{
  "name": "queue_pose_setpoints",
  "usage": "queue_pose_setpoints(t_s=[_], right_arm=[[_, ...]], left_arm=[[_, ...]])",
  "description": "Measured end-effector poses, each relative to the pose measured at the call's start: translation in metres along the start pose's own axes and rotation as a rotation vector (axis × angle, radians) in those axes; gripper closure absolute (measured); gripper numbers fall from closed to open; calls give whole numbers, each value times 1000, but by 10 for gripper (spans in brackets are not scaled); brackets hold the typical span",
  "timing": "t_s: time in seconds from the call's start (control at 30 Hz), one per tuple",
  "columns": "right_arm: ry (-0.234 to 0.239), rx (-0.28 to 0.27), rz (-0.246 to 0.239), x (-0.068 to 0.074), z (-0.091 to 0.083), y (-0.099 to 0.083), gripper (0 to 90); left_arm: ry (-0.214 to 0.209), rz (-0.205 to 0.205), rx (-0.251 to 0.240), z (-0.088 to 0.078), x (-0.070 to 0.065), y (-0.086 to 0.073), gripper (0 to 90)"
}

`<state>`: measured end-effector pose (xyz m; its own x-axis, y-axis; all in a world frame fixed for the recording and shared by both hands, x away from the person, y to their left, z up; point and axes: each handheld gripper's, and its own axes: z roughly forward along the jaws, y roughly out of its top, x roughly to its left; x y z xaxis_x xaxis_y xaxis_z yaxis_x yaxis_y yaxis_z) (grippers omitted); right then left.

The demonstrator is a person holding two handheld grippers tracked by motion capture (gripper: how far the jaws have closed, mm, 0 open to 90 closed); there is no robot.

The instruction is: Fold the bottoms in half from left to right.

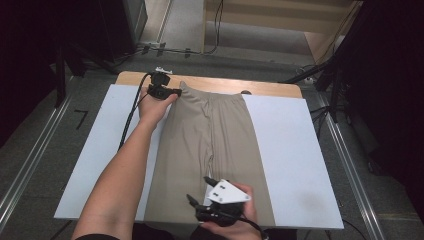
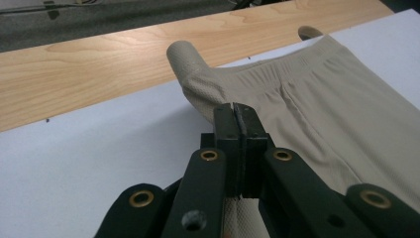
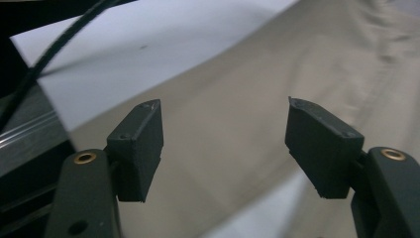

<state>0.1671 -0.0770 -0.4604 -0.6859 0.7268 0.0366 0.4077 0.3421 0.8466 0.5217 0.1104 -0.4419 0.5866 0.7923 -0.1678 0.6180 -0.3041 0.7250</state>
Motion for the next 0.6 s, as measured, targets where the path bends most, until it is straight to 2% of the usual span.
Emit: queue_pose_setpoints(t_s=[0.03,0.07,0.1,0.17,0.2,0.23,0.27,0.33,0.37,0.43,0.5,0.53,0.6], right_arm=[[17,33,-18,11,13,6,315],[17,33,-18,11,13,6,315],[46,47,-20,18,25,10,373],[62,57,-12,20,30,11,406],[100,69,11,22,37,11,454],[127,84,8,30,47,10,517],[131,88,-11,34,53,10,520],[139,100,-15,39,58,10,524],[145,118,-33,49,71,9,526],[146,125,-34,51,73,9,526],[145,152,-23,57,85,8,526],[135,159,-25,61,89,8,525],[103,171,-71,66,97,6,508]], left_arm=[[-2,2,0,0,0,0,900],[0,3,-2,-1,0,0,900],[-3,3,-7,-2,0,1,900],[-4,8,-11,-3,1,0,900],[-9,12,-8,-3,0,0,900],[-10,13,-11,-3,0,-1,900],[-10,20,-10,-2,0,-1,900],[-17,19,-12,-1,-1,-4,900],[-23,13,-15,0,-2,-6,900],[-23,13,-11,1,-2,-10,900],[-24,15,-8,3,-3,-13,900],[-26,10,-11,4,-3,-14,900],[-23,18,-9,3,-2,-14,900]])
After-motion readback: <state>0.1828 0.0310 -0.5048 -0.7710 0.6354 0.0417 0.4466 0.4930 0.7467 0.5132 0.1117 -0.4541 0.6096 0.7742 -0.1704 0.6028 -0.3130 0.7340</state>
